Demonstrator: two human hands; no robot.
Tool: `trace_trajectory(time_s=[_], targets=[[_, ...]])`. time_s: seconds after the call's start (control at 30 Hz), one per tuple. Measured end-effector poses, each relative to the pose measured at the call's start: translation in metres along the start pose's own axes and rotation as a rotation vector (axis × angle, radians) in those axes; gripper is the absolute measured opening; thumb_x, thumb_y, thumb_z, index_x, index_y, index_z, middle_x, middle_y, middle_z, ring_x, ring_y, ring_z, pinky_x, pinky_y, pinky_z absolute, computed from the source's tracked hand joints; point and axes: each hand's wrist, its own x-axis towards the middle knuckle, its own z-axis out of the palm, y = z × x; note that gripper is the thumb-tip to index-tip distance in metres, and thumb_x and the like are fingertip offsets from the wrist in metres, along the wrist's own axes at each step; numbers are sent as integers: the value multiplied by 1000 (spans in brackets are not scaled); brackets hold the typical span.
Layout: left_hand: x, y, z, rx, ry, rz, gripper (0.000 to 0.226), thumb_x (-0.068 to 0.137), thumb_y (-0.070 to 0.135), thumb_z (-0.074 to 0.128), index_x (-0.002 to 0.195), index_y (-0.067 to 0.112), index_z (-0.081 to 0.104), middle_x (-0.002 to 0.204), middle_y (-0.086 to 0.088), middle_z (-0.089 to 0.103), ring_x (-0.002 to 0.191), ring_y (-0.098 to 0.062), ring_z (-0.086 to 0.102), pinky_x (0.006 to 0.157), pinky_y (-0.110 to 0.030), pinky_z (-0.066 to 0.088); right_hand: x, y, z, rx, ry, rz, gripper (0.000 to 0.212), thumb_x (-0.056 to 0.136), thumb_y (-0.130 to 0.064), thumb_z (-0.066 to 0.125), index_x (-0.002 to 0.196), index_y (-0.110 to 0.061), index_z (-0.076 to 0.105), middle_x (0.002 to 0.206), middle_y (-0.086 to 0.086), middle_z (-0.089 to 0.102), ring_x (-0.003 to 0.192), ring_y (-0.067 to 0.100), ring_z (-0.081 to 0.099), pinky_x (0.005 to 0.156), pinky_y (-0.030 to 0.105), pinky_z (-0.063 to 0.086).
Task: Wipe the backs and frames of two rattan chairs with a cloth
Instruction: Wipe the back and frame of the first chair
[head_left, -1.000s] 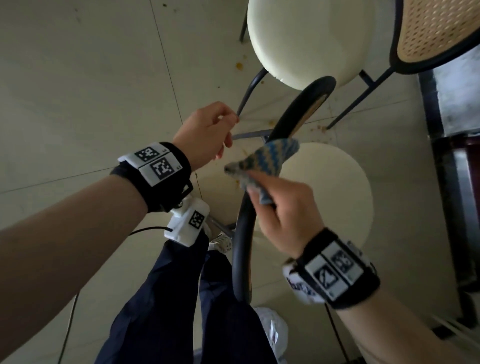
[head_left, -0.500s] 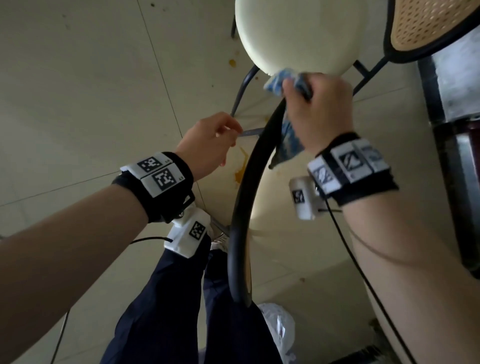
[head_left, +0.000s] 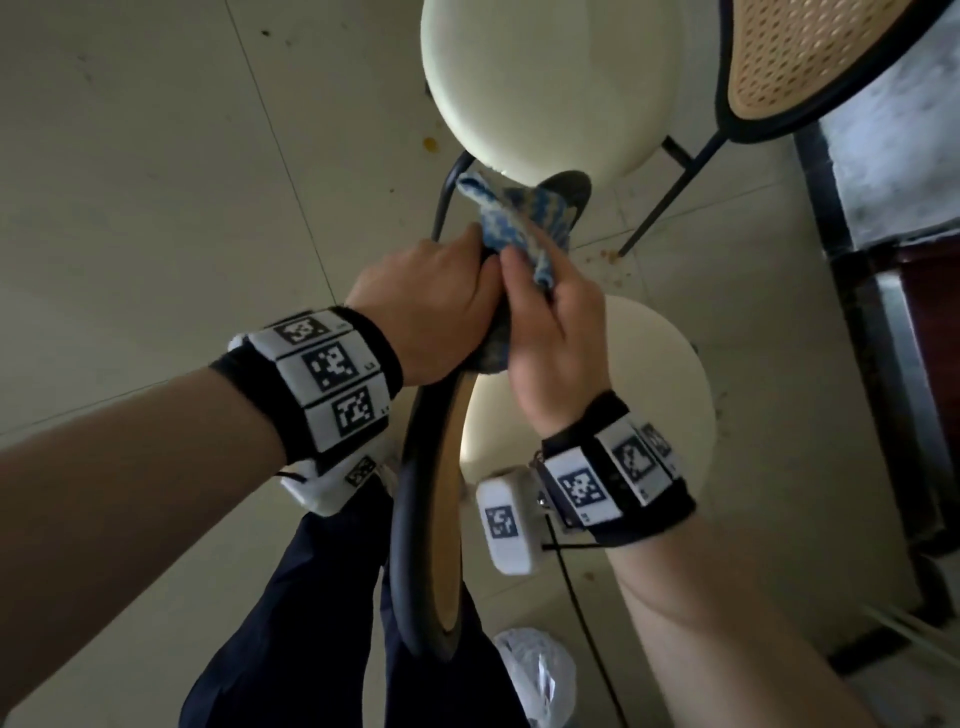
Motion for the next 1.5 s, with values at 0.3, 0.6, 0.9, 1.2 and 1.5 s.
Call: trace_trajectory(time_s=[0.3,0.6,0.9,1.2,1.5], targets=[[-5,8,8,37,52,-138,35,104,54,19,96,26,37,65,4,52,54,-17,51,49,-29,27,80,37,-6,8,251,108,33,101,-35,40,100,-12,65,82,1,66,74,10,63,66,22,51],[-3,5,9,47,43,-130,38,102,59,16,97,28,37,65,8,54,54,-13,52,51,-29,28,122,116,-14,193,234,687,32,105,-26,35,120,-13,60,115,15,62,110,30,57,77,21,37],[-3,3,10,-25,48,-116,37,102,59,18,99,27,38,70,9,52,58,-11,50,54,-33,29,8,51,22,390,73,344,17,82,-16,42,68,-24,50,61,-8,52,61,14,48,60,34,39],[-2,0,10,-126,30,-107,38,98,60,20,97,27,38,73,8,53,63,-13,52,64,-35,34,-24,41,19,112,7,67,30,96,-17,36,114,-3,55,100,10,66,88,18,61,76,24,48],[-3,1,9,-117,29,-108,36,103,58,21,100,28,42,72,6,59,61,-13,57,54,-28,33,79,75,3,-26,226,301,23,95,-7,40,110,1,55,102,13,57,96,30,56,88,42,48]])
